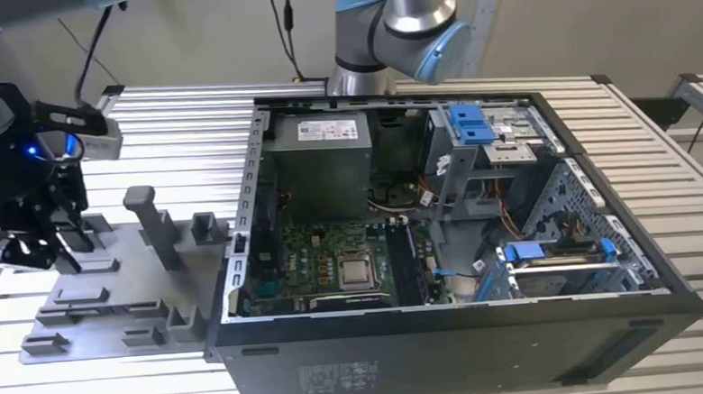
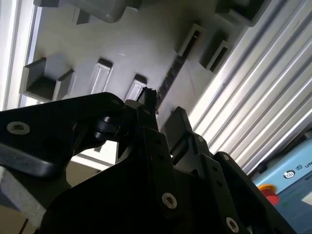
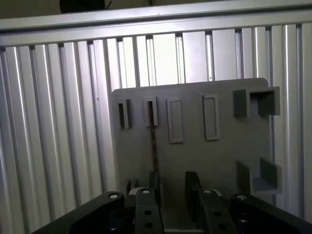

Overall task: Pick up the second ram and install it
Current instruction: 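Pick up the second ram and move it above second insertion slot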

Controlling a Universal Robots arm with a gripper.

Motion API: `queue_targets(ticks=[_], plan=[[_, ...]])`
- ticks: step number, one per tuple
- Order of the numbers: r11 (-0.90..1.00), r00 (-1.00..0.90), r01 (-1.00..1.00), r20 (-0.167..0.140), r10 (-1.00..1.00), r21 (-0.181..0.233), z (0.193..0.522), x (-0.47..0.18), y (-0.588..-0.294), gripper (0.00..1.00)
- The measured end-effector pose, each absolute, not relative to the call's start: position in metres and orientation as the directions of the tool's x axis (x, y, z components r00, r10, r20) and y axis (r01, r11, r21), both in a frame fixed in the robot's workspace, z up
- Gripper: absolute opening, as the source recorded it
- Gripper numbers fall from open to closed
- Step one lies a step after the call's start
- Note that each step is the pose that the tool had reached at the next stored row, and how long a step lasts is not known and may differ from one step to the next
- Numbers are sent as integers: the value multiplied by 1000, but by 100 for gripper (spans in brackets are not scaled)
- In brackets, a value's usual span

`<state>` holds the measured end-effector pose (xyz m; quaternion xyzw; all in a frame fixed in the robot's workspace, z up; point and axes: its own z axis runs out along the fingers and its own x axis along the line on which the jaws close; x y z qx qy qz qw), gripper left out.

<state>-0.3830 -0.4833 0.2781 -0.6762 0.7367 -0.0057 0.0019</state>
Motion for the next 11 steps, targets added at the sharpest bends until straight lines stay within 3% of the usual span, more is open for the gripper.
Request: queue_targets(ticks=[11], plan=[[59,-60,-998,5,-998,-11,265,-383,-487,36]])
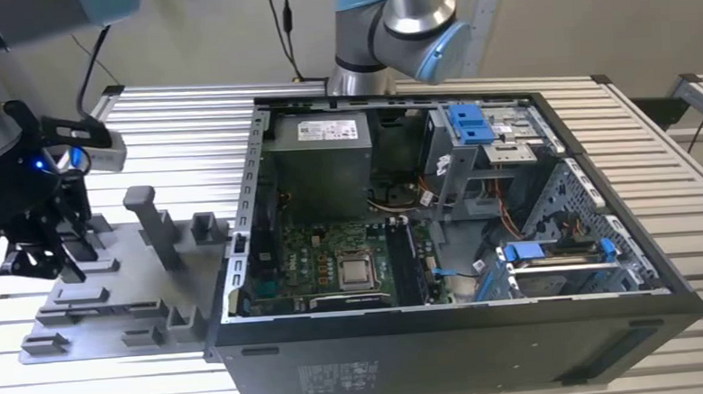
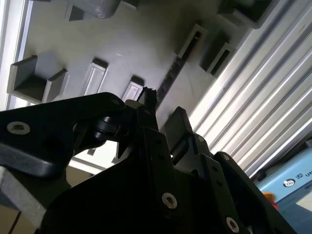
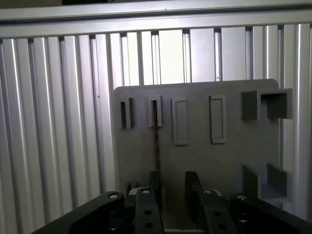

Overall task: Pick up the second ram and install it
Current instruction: 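Pick up the second ram and move it above second insertion slot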

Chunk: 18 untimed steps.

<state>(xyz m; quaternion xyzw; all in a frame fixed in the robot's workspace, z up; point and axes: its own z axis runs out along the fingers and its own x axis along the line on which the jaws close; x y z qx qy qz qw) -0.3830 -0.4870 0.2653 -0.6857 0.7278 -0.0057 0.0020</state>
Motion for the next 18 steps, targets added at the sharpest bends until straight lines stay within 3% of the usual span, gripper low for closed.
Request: queue_targets(ticks=[18], plan=[[35,-35,-999,5,-999,-11,252,-383,-489,36]])
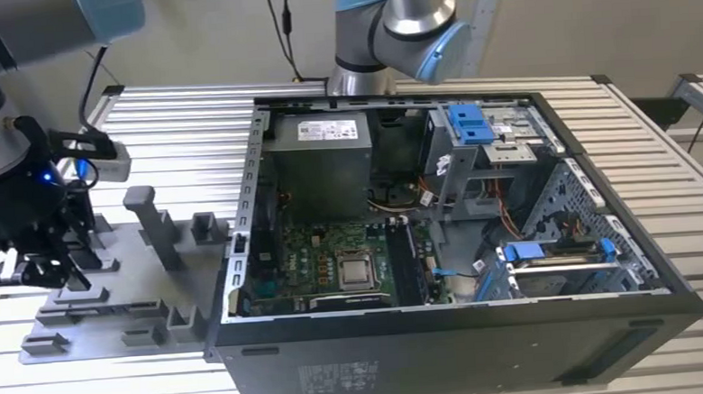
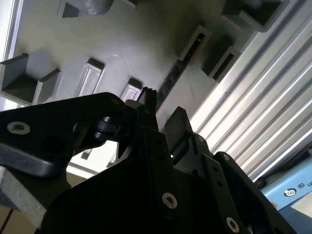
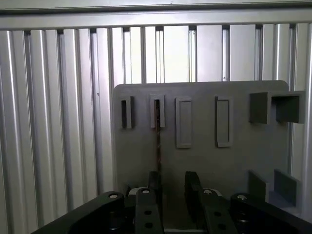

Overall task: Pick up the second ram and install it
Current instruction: 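Pick up the second ram and move it above second insertion slot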

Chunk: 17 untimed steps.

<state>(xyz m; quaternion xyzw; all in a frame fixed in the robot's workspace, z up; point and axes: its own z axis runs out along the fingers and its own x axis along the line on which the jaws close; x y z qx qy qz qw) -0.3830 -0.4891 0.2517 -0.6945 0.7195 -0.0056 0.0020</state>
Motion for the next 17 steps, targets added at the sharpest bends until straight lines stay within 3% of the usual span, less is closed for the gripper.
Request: queue_targets(ticks=[17], plan=[[35,-35,-999,5,-999,-23,227,-388,-496,36]])
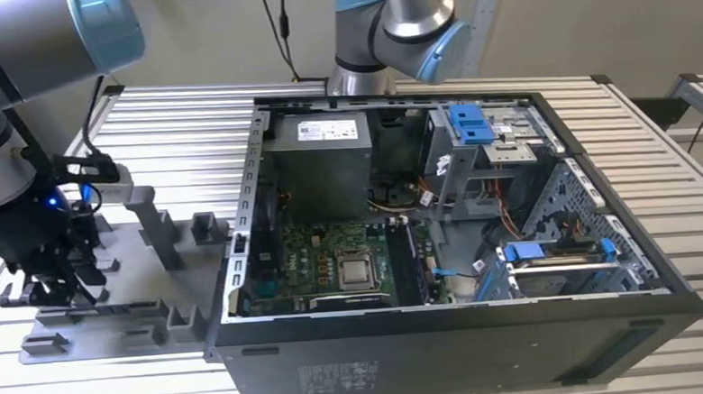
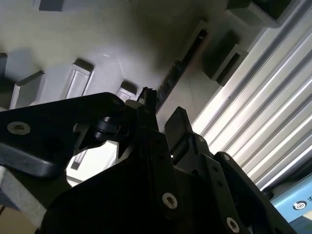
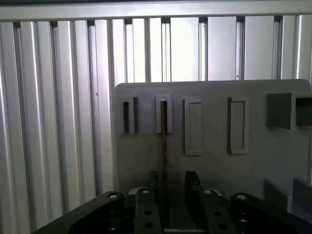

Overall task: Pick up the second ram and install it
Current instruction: 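Pick up the second ram and move it above second insertion slot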

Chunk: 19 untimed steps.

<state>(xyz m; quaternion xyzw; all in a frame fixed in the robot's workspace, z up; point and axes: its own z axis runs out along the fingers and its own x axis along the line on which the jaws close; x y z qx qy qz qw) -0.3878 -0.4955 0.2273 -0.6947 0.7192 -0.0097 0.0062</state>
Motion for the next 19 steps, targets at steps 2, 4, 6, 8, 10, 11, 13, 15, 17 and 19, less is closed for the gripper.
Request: queue_targets(ticks=[2,4,6,8,10,11,13,15,17,19], plan=[[35,-35,-999,4,-999,-23,225,-388,-496,36],[35,-35,-999,5,-999,-23,223,-388,-496,36],[35,-35,-999,5,-999,-23,221,-388,-496,36],[35,-35,-999,4,-999,-23,219,-388,-496,36],[35,-35,-999,5,-999,-23,217,-389,-496,36],[35,-35,-999,5,-999,-23,215,-389,-496,36],[35,-35,-999,5,-999,-23,213,-389,-496,36],[34,-35,-999,6,-999,-23,211,-390,-496,36],[35,-35,-999,7,-999,-23,209,-391,-496,36],[35,-35,-999,7,-999,-23,206,-392,-496,36]])
